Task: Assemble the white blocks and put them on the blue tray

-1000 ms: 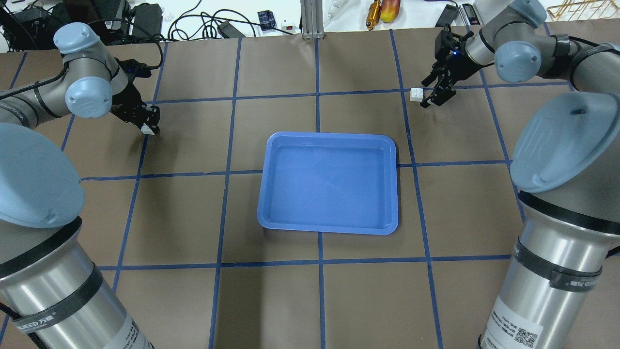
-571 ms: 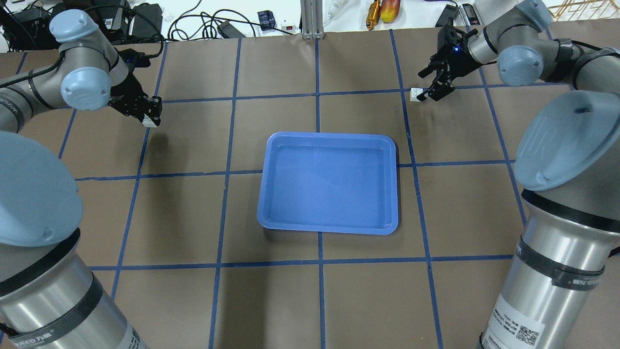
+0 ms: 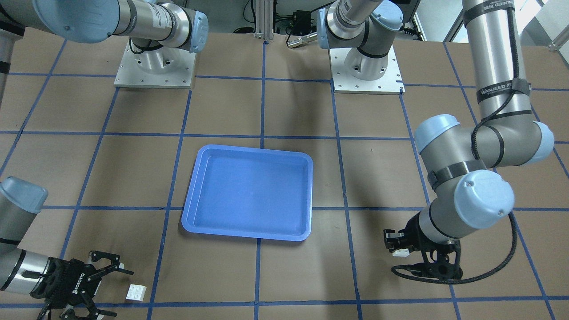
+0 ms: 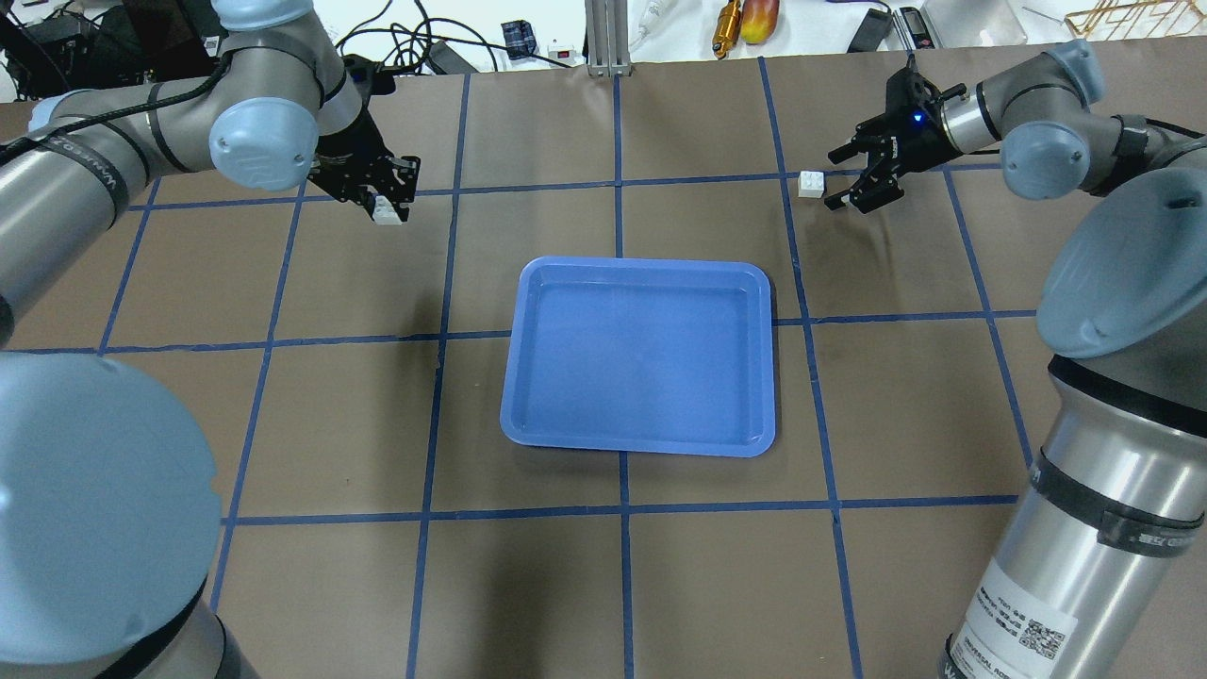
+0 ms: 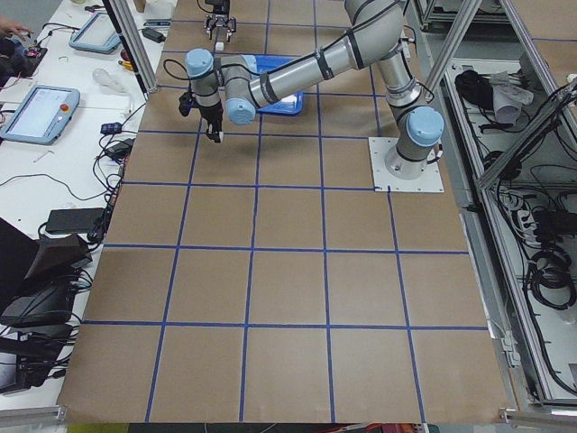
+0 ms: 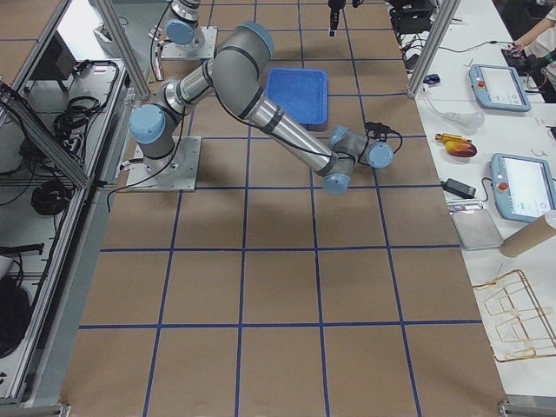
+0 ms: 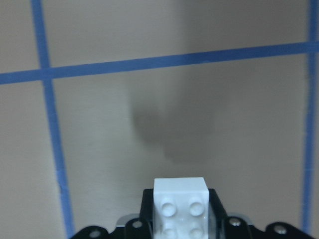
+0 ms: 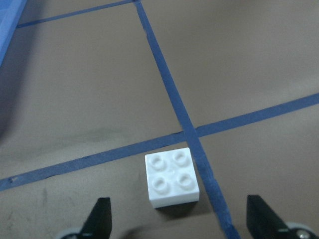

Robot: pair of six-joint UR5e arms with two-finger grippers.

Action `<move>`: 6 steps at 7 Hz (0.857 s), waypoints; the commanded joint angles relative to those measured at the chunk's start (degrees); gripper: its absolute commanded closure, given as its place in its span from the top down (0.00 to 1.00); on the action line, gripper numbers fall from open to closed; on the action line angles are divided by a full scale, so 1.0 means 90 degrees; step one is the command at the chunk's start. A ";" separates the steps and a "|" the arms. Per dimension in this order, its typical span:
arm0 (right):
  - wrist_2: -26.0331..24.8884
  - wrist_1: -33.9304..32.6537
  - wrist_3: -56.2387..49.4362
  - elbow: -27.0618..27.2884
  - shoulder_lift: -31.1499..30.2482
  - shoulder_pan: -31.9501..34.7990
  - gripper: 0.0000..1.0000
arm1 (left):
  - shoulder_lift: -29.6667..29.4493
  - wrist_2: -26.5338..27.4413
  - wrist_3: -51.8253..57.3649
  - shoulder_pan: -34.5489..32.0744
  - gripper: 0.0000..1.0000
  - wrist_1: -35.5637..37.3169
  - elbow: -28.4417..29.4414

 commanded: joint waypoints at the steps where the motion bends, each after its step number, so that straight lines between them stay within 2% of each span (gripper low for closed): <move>1: 0.0053 -0.0015 0.0008 0.0020 0.0020 0.0103 0.86 | 0.0288 -0.0302 -0.0812 -0.0837 0.00 0.0021 -0.0466; 2: 0.0053 -0.0005 0.0008 0.0020 0.0020 0.0142 0.85 | 0.0434 -0.0372 -0.0980 -0.1140 0.00 0.0060 -0.0662; 3: 0.0053 -0.0015 0.0008 0.0020 0.0020 0.0143 0.78 | 0.0503 -0.0402 -0.1311 -0.1375 0.00 0.0080 -0.0780; 6: 0.0033 -0.0044 0.0037 0.0010 -0.0038 0.0143 0.20 | 0.0446 -0.0431 -0.1800 -0.2089 0.00 0.0119 -0.0977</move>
